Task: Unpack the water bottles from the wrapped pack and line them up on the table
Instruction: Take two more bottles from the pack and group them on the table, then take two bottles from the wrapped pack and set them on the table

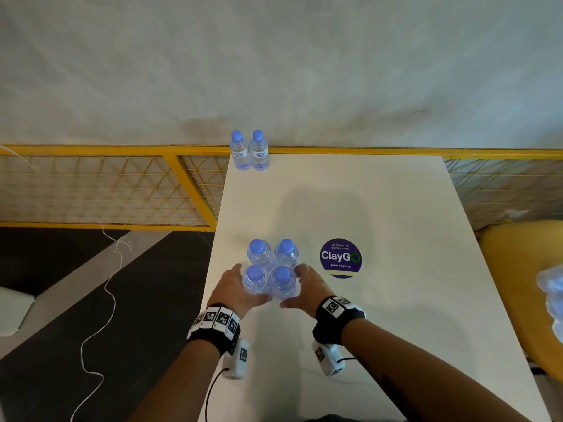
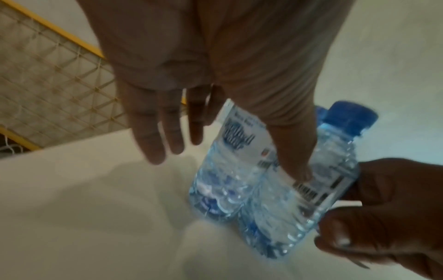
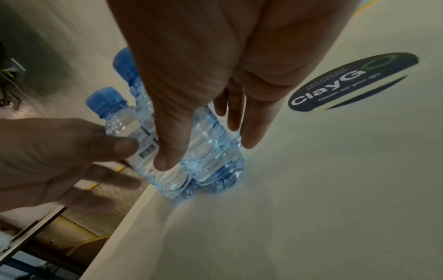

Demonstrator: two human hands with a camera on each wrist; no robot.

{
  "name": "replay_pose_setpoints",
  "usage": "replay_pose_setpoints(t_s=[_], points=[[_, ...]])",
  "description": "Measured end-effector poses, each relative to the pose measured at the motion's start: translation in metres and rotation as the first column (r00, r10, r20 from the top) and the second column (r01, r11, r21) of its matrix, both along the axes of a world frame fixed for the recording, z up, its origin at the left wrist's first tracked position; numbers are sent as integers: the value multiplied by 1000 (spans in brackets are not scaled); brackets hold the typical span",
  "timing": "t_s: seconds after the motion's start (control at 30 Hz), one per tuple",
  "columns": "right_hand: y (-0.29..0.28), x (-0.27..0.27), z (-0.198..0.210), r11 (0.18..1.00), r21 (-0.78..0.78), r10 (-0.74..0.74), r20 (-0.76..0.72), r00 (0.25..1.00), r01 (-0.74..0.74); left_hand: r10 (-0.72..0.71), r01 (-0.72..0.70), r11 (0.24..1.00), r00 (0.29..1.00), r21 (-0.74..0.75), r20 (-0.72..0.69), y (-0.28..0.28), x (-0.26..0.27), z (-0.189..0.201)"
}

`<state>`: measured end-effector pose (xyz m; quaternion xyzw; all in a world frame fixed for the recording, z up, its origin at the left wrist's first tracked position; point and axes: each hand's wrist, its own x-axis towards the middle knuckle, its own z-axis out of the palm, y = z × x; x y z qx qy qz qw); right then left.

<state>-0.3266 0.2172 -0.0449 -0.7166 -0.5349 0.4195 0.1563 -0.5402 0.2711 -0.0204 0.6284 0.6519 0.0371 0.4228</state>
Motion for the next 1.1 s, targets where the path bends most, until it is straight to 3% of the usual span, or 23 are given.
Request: replay_pose_setpoints(t_s=[0.1,0.2,0.27,0.37,0.47,0.6,0.73,0.87,0.93,1.0,1.1], points=[[-15,25,-4,999,-22,25,-7,1000,-26,7,-37,995,951,-89,-310,-16,-2,23],[-42,67,-2,999,-40,-23,-86,996,20,-115,106,993,902,-44,-417,-40,16,60],[-66,103,5,998,-41,-57,-112,992,53,-213,227,974,917,2,-338,-54,46,81],[-110,165,16,990,-53,-132,-104,986,127,-385,389,919,920,55,-76,-69,114,90],[-162,231,24,949,-43,-314,-103,944,312,-566,564,823,825,67,2,-87,204,83],[-242,320,27,820,-25,-570,-131,811,572,-725,723,688,682,60,95,-134,334,74],[-316,405,20,635,-21,-771,-80,632,772,-827,835,549,539,28,161,-199,455,69],[-370,485,6,435,-6,-897,-87,433,901,-871,895,446,439,-18,220,-257,554,48],[-382,521,0,406,11,-912,-57,406,914,-906,919,387,394,-74,157,-280,595,28],[-382,552,3,432,22,-902,-20,432,902,-918,917,381,391,-121,72,-296,630,8],[-368,589,6,477,81,-879,35,476,875,-839,841,531,539,-108,72,-302,671,-13]])
